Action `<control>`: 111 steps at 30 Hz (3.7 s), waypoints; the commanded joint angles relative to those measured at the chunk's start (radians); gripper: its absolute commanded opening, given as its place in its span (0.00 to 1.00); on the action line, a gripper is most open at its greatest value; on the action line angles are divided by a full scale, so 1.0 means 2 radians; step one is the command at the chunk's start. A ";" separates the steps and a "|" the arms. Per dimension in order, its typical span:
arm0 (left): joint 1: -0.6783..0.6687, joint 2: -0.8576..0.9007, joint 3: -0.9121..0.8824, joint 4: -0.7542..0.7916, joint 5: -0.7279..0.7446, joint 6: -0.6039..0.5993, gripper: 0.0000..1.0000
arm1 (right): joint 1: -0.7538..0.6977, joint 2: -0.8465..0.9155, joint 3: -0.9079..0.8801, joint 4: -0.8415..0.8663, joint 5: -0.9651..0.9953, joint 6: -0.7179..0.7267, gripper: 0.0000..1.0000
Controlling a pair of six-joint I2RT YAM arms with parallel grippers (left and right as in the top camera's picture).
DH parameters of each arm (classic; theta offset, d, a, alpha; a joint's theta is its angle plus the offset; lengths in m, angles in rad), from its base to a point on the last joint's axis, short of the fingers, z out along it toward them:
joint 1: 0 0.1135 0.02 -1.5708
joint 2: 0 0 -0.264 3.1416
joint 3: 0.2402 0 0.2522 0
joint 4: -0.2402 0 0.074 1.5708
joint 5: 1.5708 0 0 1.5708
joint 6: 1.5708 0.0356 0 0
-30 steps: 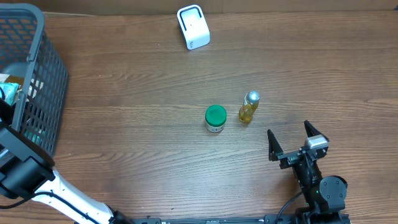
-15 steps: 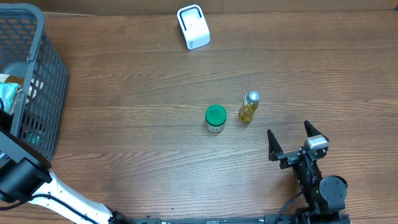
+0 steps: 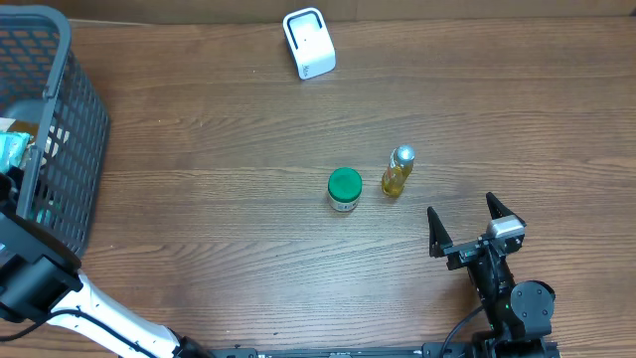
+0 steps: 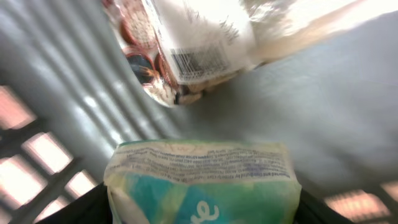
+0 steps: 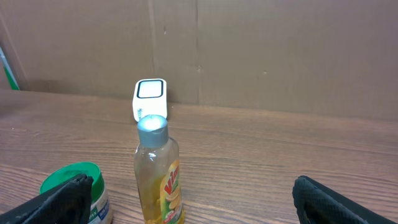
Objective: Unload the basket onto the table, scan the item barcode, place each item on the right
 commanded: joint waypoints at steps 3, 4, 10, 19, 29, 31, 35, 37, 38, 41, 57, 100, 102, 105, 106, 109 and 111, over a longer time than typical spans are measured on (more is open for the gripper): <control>-0.001 -0.003 0.208 -0.090 0.027 -0.004 0.68 | 0.001 -0.003 -0.005 0.002 -0.003 0.000 1.00; -0.001 -0.004 0.231 -0.100 0.037 -0.004 0.68 | 0.001 -0.003 -0.005 0.002 -0.003 0.000 1.00; -0.007 -0.004 0.388 -0.177 0.124 -0.004 0.67 | 0.001 -0.003 -0.005 0.002 -0.003 0.000 1.00; -0.058 -0.074 0.430 -0.186 0.197 -0.002 0.68 | 0.001 -0.003 -0.005 0.002 -0.003 0.000 1.00; -0.227 -0.123 0.425 -0.186 0.171 0.004 0.67 | 0.001 -0.003 -0.005 0.002 -0.003 0.000 1.00; -0.273 -0.123 0.410 -0.186 0.153 0.004 0.67 | 0.001 -0.003 -0.005 0.002 -0.003 0.000 1.00; -0.347 -0.123 0.359 -0.186 0.128 0.004 0.68 | 0.001 -0.003 -0.005 0.002 -0.003 0.000 1.00; -0.391 -0.123 0.310 -0.186 0.099 0.004 0.68 | 0.001 -0.003 -0.005 0.002 -0.003 0.000 1.00; -0.408 -0.123 0.287 -0.186 0.082 0.003 0.68 | 0.001 -0.003 -0.005 0.002 -0.003 0.000 1.00; -0.445 -0.121 0.221 -0.186 0.037 -0.007 0.69 | 0.001 -0.003 -0.005 0.002 -0.003 0.000 1.00; -0.492 -0.121 -0.159 0.025 0.019 0.038 0.72 | 0.001 -0.003 -0.005 0.002 -0.003 0.000 1.00; -0.556 -0.127 -0.190 0.204 0.152 0.125 0.78 | 0.001 -0.003 -0.005 0.002 -0.003 0.000 1.00; -0.558 -0.124 -0.195 0.220 0.171 0.097 0.22 | 0.001 -0.003 -0.005 0.002 -0.003 0.000 1.00; -0.561 -0.112 -0.201 0.227 0.163 0.039 0.04 | 0.001 -0.003 -0.005 0.002 -0.003 0.000 1.00; -0.561 -0.107 -0.203 0.227 0.163 0.035 0.04 | 0.001 -0.003 -0.005 0.002 -0.003 0.000 1.00; -0.561 -0.097 -0.206 0.220 0.163 0.035 0.05 | 0.001 -0.003 -0.005 0.002 -0.003 0.000 1.00; -0.561 -0.090 -0.206 0.207 0.163 0.035 0.07 | 0.001 -0.003 -0.005 0.002 -0.003 0.000 1.00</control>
